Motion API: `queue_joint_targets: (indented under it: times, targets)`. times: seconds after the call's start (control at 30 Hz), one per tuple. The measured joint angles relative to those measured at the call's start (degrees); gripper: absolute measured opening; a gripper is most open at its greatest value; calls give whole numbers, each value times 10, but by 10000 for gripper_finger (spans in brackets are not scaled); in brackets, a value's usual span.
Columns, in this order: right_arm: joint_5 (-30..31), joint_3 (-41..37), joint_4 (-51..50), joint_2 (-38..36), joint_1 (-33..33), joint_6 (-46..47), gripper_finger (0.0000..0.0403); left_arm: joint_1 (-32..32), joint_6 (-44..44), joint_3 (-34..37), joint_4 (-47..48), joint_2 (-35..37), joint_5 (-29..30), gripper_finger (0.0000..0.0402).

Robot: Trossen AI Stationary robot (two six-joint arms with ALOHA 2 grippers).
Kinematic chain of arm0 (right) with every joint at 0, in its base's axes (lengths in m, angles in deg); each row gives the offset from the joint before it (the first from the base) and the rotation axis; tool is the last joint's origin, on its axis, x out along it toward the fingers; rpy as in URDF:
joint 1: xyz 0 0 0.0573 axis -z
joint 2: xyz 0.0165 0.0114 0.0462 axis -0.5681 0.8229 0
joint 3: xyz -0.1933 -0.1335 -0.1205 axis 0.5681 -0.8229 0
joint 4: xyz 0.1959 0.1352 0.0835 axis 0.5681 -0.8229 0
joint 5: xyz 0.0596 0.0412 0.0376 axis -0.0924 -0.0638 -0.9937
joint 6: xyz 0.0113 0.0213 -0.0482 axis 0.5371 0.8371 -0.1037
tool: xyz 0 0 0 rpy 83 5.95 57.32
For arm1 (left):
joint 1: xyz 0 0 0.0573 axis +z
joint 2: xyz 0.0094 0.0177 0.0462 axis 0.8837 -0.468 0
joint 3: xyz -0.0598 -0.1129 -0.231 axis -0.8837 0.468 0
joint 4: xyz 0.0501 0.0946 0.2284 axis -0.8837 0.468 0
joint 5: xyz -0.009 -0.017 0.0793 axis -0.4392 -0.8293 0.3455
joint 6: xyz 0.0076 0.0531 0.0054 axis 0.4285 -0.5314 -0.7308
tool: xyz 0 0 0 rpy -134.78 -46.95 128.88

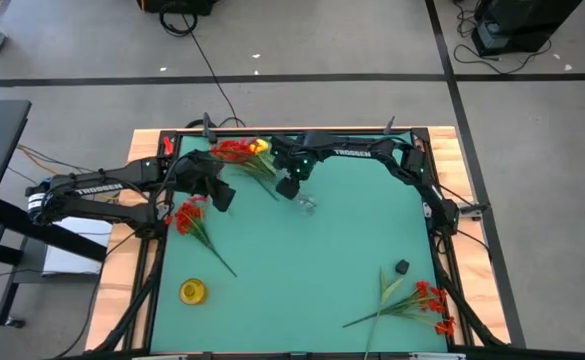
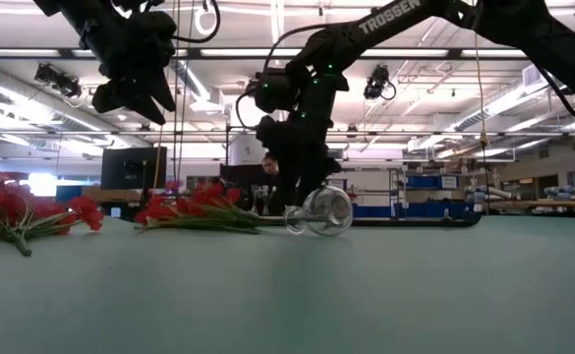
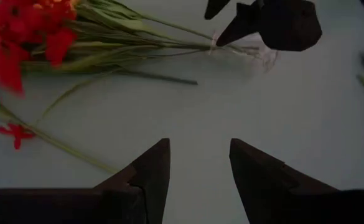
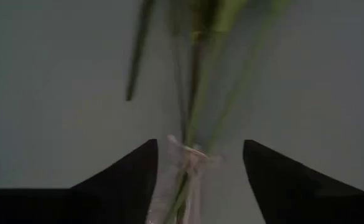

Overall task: Sort flowers into vase by color
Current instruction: Adjust the transparent vase

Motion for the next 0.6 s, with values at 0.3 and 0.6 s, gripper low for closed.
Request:
queue_joint_targets:
  times: [0.3, 0.6]
  targets:
    - [-11, 0, -49, -1, 5, 52, 320, 37, -3, 0, 1, 0, 0, 172]
    - [18, -40, 18, 12, -3, 61, 300, 62, -29, 0, 1, 0, 0, 172]
